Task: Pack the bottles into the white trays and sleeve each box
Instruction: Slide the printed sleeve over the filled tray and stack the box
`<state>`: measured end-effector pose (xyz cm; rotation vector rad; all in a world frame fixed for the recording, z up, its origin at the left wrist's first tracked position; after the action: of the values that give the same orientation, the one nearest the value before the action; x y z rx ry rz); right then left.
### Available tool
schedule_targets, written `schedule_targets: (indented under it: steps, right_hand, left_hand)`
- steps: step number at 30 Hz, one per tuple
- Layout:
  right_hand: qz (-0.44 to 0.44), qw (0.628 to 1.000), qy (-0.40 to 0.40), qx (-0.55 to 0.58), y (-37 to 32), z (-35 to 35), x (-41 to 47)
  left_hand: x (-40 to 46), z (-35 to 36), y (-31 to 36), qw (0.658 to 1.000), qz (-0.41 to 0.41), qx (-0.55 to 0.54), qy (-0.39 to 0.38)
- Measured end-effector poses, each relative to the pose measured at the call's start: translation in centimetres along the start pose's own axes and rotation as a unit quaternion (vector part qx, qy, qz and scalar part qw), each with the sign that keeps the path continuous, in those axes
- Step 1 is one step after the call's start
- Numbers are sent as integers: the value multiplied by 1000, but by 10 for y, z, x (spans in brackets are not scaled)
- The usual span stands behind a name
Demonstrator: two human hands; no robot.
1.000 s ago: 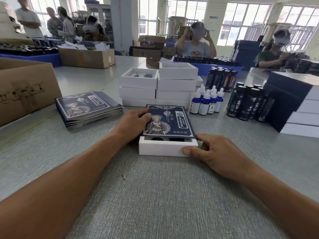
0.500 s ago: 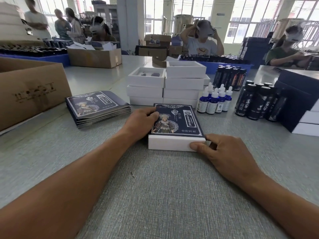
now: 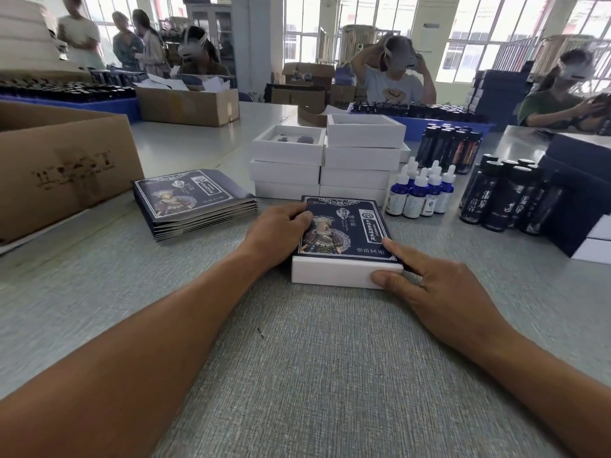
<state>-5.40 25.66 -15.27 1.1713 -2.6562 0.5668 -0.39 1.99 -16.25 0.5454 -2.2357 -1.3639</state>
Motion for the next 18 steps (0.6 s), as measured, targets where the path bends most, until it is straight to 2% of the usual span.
schedule_targets:
  steps: [11, 18]
  right_hand:
    - [17, 1000, 26, -2, 4, -4, 3]
    - [24, 999, 46, 8, 4, -5, 2]
  left_hand:
    - [-3, -1, 3, 1000, 1, 1, 5]
    - [-6, 0, 9, 999, 32, -10, -2]
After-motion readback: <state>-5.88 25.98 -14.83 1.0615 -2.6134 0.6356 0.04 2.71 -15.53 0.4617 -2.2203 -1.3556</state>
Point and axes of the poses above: each hand's wrist, its own x-axis towards the middle knuckle, its own z-axis out of the palm, y = z × x, the point moved 9 cm from there along x, towards the middle knuckle, and after that the axes turned 13 degrees about -x, right-handed, at the moved point
